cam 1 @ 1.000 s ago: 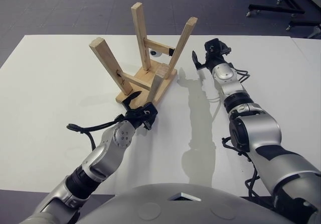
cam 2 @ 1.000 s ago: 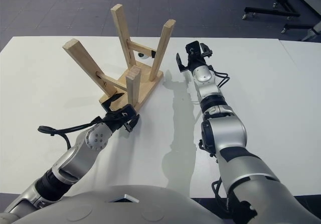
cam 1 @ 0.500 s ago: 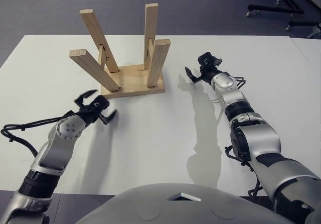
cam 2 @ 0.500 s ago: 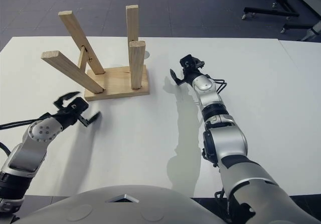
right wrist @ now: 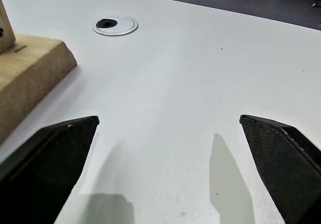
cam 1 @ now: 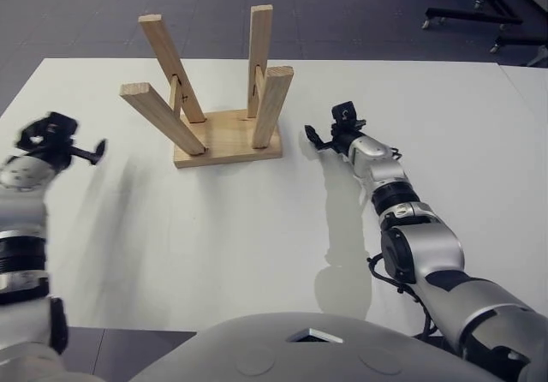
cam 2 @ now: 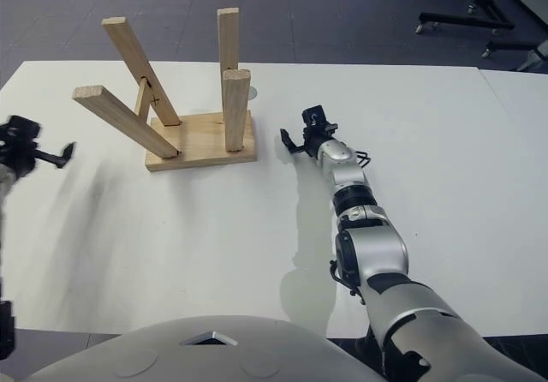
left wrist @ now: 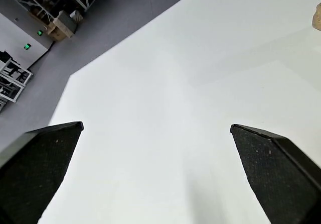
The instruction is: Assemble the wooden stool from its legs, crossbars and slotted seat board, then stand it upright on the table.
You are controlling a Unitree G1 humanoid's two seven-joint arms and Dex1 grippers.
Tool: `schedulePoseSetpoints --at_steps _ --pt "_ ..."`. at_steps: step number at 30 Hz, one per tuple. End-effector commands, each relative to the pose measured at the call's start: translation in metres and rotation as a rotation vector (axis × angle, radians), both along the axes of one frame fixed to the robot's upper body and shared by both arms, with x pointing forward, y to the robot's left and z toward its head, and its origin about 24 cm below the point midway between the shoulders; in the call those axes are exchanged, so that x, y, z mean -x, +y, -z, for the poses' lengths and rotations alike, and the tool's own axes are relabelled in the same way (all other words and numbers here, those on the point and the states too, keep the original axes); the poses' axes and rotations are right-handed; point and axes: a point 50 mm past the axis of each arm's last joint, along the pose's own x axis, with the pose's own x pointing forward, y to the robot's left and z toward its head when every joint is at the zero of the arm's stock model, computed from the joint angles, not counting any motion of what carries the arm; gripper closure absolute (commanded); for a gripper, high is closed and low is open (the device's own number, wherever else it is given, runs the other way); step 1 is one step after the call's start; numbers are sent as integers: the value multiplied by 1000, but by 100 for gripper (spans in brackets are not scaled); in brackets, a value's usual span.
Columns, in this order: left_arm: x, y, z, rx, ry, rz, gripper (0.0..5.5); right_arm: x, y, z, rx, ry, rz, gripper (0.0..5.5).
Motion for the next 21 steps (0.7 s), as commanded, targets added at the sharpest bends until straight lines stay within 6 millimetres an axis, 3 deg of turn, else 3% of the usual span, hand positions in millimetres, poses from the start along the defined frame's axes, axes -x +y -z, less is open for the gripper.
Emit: schedulePoseSetpoints --at_steps 1,5,9,12,16,19,21 --pt "-20 -29 36 26 26 -18 10 -6 26 -5 -21 24 -47 32" --pt "-39 -64 59 68 49 11 10 1 56 3 60 50 -177 32" --pt "-44 -105 75 53 99 198 10 10 60 20 196 80 -262 32" --pt "-34 -123 89 51 133 327 10 13 42 26 231 85 -274 32" --pt "-7 -133 107 70 157 444 10 16 7 27 246 88 -299 32" --pt "11 -140 109 91 151 487 10 44 -18 35 281 115 -450 32" --pt "22 -144 107 101 150 503 10 78 -36 35 303 151 -567 32"
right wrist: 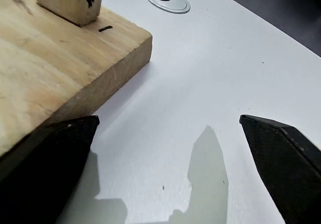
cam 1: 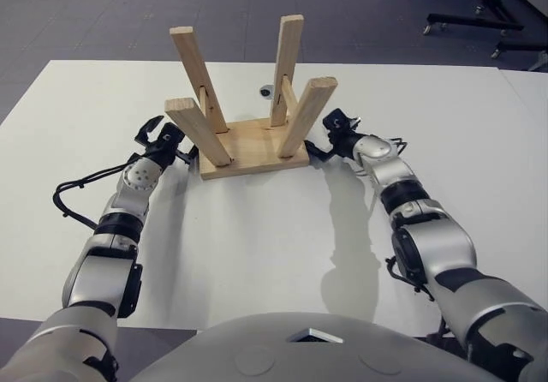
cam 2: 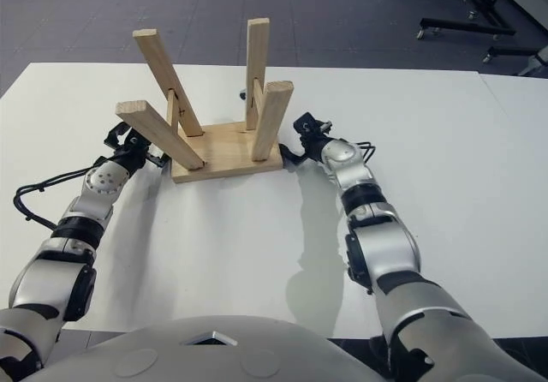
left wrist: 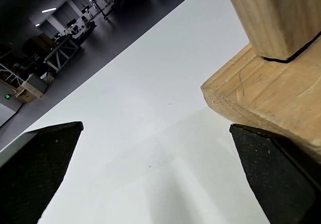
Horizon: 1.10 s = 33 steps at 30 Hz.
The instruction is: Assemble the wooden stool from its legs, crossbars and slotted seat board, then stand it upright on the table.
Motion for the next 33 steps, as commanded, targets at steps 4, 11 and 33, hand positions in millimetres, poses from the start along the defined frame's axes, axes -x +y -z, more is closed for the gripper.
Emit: schedulePoseSetpoints --at_steps 4,11,33 --pt "73 -37 38 42 277 153 10 94 -31 12 71 232 -223 32" --pt "91 -38 30 4 323 137 10 83 -37 -3 73 202 -89 32" --pt "72 113 -150 396 128 439 10 74 -157 -113 -251 79 -134 32"
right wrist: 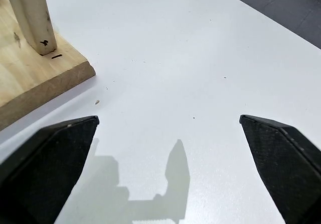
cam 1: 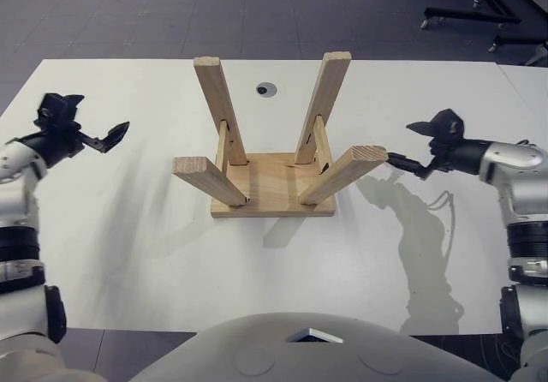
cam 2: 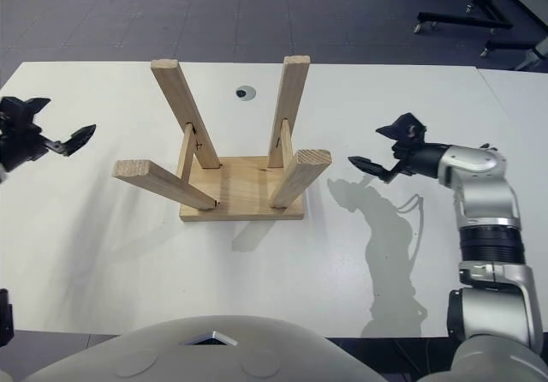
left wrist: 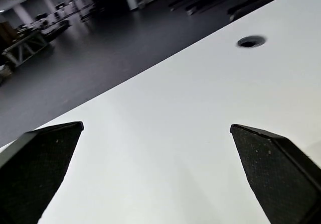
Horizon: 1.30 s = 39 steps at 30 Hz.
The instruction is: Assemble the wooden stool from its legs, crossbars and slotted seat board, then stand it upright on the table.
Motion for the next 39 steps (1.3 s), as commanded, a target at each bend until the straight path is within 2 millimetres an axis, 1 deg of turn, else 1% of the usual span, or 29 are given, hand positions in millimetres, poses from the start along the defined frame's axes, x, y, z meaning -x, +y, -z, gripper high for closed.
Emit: schedulePoseSetpoints --at_steps 1,4,6,8,10,12,14,17,20,23,28,32,33,34,35,39 --pt "35 -9 -25 154 87 337 10 13 -20 -36 -189 -47 -138 32" --pt "58 -30 -19 209 199 522 10 26 -17 -53 -344 -48 -286 32" --pt "65 -47 -25 277 202 606 10 31 -8 -56 -420 -61 -360 32" --pt "66 -65 -30 329 192 670 10 35 7 -56 -480 -72 -425 32" --pt "65 -83 -30 328 183 731 10 38 26 -50 -510 -55 -488 32" --pt "62 -97 -34 335 151 778 10 42 40 -41 -529 -21 -532 32" --pt "59 -107 -36 331 135 817 10 45 50 -35 -540 2 -562 32" --pt "53 -121 -34 322 127 858 10 44 61 -30 -547 26 -597 32" --pt "49 -127 -32 322 133 880 10 43 70 -31 -566 22 -628 32" --pt "49 -129 -30 326 145 893 10 43 79 -32 -583 14 -657 32" --pt "49 -131 -29 345 148 889 10 46 96 -36 -597 -27 -678 32" --pt "48 -129 -32 363 130 876 10 45 104 -36 -599 -51 -673 32" --pt "48 -129 -33 366 128 877 29 45 105 -37 -601 -55 -673 29" --pt "48 -129 -33 370 126 877 35 45 105 -37 -603 -59 -673 29" --pt "49 -129 -33 370 127 877 57 45 106 -38 -603 -62 -672 29" --pt "49 -132 -29 359 142 890 107 44 109 -37 -599 -65 -674 29"
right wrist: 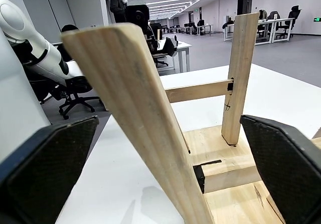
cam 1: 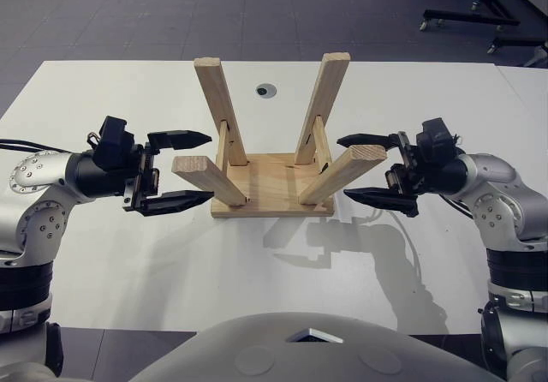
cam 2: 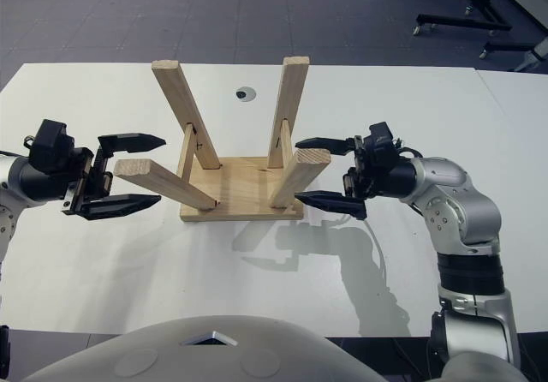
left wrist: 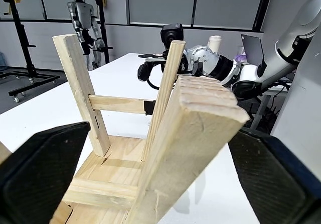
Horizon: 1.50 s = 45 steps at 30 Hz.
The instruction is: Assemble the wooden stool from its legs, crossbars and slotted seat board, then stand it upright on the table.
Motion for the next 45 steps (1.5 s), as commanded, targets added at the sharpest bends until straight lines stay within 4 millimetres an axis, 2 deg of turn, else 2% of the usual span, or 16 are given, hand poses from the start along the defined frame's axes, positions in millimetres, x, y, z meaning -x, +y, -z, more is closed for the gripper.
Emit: schedulePoseSetpoints --at_steps 1,2,10,21,25,32,34,39,45 --pt "0 -3 1 -20 -6 19 121 -1 5 -3 5 -32 -11 29" --pt "0 -3 2 -24 -4 23 136 -1 5 -3 7 -33 -11 29" --pt "1 -6 10 -65 2 36 243 -4 9 -4 10 -43 -11 154" --pt "-3 -4 3 -41 -21 17 408 -4 13 -4 11 -49 -18 349" --pt "-4 -5 3 -44 -22 19 423 -2 14 -5 7 -53 -24 414" --pt "-4 -8 6 -62 -16 19 428 -2 16 -8 3 -58 -33 423" --pt "-2 -13 3 -63 -7 32 428 -3 15 -15 -3 -32 -37 423" --pt "0 -19 2 -66 122 44 428 -12 16 -38 -53 186 -55 423" --pt "-6 -19 -8 6 311 14 428 -24 15 -52 -154 471 -77 423"
